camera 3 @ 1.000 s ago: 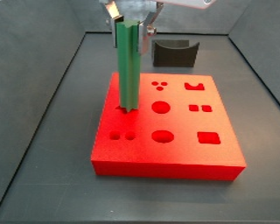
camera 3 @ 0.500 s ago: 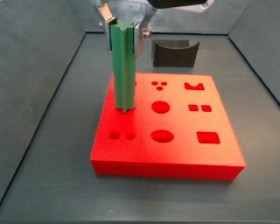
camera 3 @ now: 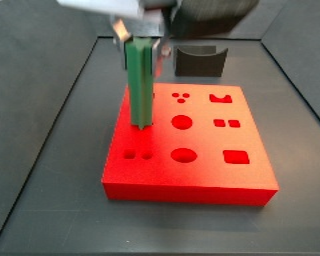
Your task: Insert the star object.
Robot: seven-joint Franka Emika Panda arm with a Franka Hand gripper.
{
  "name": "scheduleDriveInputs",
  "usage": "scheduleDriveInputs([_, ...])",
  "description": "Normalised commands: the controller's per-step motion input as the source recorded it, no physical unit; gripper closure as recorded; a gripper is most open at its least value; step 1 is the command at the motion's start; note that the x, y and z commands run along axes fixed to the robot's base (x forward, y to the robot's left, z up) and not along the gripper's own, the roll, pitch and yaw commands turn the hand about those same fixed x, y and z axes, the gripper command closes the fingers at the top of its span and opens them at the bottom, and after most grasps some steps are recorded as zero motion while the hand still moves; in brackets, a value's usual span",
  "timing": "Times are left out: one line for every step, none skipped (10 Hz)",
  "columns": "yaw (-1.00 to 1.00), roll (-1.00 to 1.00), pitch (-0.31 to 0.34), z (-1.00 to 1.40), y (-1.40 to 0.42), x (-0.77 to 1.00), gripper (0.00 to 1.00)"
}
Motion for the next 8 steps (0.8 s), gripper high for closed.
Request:
scheduleDriveInputs([-0.14,0.06,-0.050,-1.00,-0.02,0.00,1.00])
scheduleDriveInputs([-0.08,0.04,-0.041,-1.00,0.00,0.00,1.00])
scheduleDriveInputs([-0.03,0.00,-0.001,-1.00,0.00,0.01,1.00])
scheduleDriveInputs([0.00,0.00,0.000,-1.00,0.00,0.00,1.00])
scheduleDriveInputs([0.00,0.00,0.000,-1.00,0.00,0.00,1.00])
scheduleDriveInputs([0.00,0.00,0.000,-1.00,0.00,0.00,1.00])
scheduleDriveInputs([0.00,0.00,0.000,-1.00,0.00,0.00,1.00])
scheduleDriveInputs([0.00,0.00,0.000,0.00,0.00,0.00,1.00])
